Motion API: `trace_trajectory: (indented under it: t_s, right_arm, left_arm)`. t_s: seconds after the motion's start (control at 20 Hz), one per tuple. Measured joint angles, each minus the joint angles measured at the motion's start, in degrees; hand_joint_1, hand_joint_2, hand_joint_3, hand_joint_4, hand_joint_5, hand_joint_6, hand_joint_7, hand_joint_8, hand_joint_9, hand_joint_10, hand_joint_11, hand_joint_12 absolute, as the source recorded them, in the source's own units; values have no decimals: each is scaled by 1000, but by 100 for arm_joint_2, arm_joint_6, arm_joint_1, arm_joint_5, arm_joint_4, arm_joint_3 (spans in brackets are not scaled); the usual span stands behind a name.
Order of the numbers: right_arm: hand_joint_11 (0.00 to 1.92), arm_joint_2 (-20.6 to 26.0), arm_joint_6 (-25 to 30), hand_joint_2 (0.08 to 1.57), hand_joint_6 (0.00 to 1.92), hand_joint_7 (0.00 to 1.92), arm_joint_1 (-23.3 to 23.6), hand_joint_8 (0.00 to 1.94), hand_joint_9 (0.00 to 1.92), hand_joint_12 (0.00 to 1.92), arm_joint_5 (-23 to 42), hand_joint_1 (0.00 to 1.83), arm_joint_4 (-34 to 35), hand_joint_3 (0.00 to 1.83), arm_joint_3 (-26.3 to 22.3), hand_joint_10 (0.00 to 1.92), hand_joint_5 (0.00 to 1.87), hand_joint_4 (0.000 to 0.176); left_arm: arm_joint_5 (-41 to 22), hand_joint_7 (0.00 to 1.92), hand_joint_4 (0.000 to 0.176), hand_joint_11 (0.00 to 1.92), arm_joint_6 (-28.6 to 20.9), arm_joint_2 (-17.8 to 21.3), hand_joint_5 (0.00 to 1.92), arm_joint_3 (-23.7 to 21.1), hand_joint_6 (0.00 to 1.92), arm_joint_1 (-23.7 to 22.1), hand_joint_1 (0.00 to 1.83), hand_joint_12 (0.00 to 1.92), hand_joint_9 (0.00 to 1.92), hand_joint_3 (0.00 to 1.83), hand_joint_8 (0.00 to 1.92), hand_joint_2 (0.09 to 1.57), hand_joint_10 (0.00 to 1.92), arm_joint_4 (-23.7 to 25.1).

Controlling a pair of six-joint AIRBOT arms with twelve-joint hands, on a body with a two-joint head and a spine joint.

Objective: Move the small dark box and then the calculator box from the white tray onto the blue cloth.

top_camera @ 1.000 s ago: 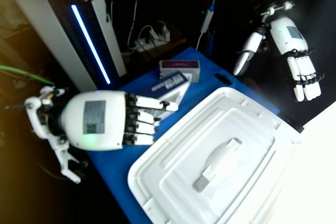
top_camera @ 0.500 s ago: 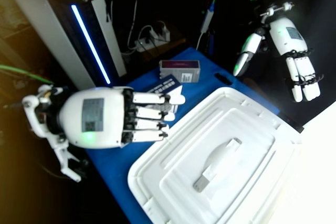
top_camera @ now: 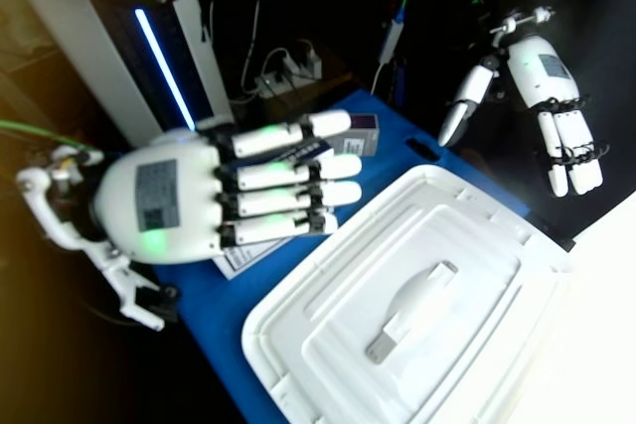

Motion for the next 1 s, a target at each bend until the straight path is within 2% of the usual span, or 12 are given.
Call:
trace_trajectory:
  t_s: [0.05, 0.1, 0.25, 0.35, 0.45, 0.55, 0.65, 0.7, 0.8, 0.85, 0.95, 1.0]
  right_arm:
    - [0, 0, -2, 667, 0, 0, 74, 0, 0, 1468, 2, 381, 59, 0, 28, 0, 0, 176]
    - [0, 0, -7, 713, 0, 0, 142, 0, 19, 1110, 11, 383, 105, 4, 46, 3, 0, 165]
    - [0, 4, -52, 771, 0, 0, 308, 0, 65, 1059, 125, 405, 160, 6, 59, 9, 0, 164]
    - [0, -9, -72, 758, 0, 0, 365, 0, 79, 1105, 131, 378, 129, 0, 133, 10, 0, 163]
    - [0, -44, -90, 775, 0, 0, 365, 0, 75, 1082, 120, 417, 286, 1, 258, 3, 0, 162]
    - [117, -42, -179, 759, 0, 0, 365, 0, 180, 1325, 17, 437, 313, 0, 326, 28, 0, 174]
    - [263, -44, -352, 714, 0, 0, 365, 0, 236, 1243, -219, 472, 348, 0, 339, 20, 0, 176]
    - [52, -50, -354, 711, 0, 0, 365, 0, 46, 889, -321, 496, 345, 2, 382, 3, 0, 176]
    - [1, -55, -369, 701, 0, 0, 365, 0, 1, 89, -400, 529, 549, 1, 439, 0, 0, 176]
    - [31, -55, -369, 658, 0, 0, 367, 0, 0, 18, -372, 567, 728, 0, 485, 0, 0, 176]
    - [77, -31, -378, 637, 0, 0, 365, 0, 0, 39, -369, 568, 835, 0, 527, 0, 0, 176]
    - [15, -31, -376, 629, 0, 0, 367, 0, 0, 283, -358, 574, 833, 31, 527, 0, 0, 176]
  left_arm:
    - [-33, 0, 142, 0, 0, -2, 0, -4, 0, 2, 408, 0, 0, 0, 0, 875, 0, 2]
    - [-92, 0, 164, 0, 0, -2, 0, -26, 0, 57, 422, 0, 0, 0, 0, 876, 0, -15]
    - [-219, 0, 126, 0, 0, -4, 0, -151, 0, 72, 359, 0, 0, 4, 0, 890, 0, 42]
    - [-376, 0, 138, 0, -2, -4, 0, -181, 0, 72, 293, 0, 0, 16, 0, 923, 0, 37]
    - [-448, 0, 114, 0, -2, -4, 0, -212, 0, 72, 272, 0, 0, 8, 0, 910, 0, 42]
    - [-461, 0, 79, 0, -2, -2, 0, -240, 0, 72, 245, 0, 0, 1, 0, 896, 0, 44]
    - [-470, 0, 97, 0, -2, -2, 0, -271, 0, 72, 203, 0, 0, 0, 0, 881, 0, 50]
    - [-505, 0, 80, 0, -7, -2, 0, -295, 0, 72, 231, 0, 0, 0, 0, 883, 0, 50]
    - [-710, 0, 46, 0, -44, 11, 0, -363, 0, 114, 268, 0, 0, 0, 0, 889, 0, -35]
    - [-929, 40, 82, 0, -52, 68, 0, -507, 0, 144, 278, 0, 0, 0, 15, 825, 0, -125]
    - [-1266, 70, 97, 0, -37, 85, 0, -638, 0, 144, 276, 0, 0, 0, 7, 820, 0, -83]
    - [-1370, 61, 115, 0, -20, 98, 0, -682, 0, 144, 269, 0, 0, 0, 1, 804, 0, -109]
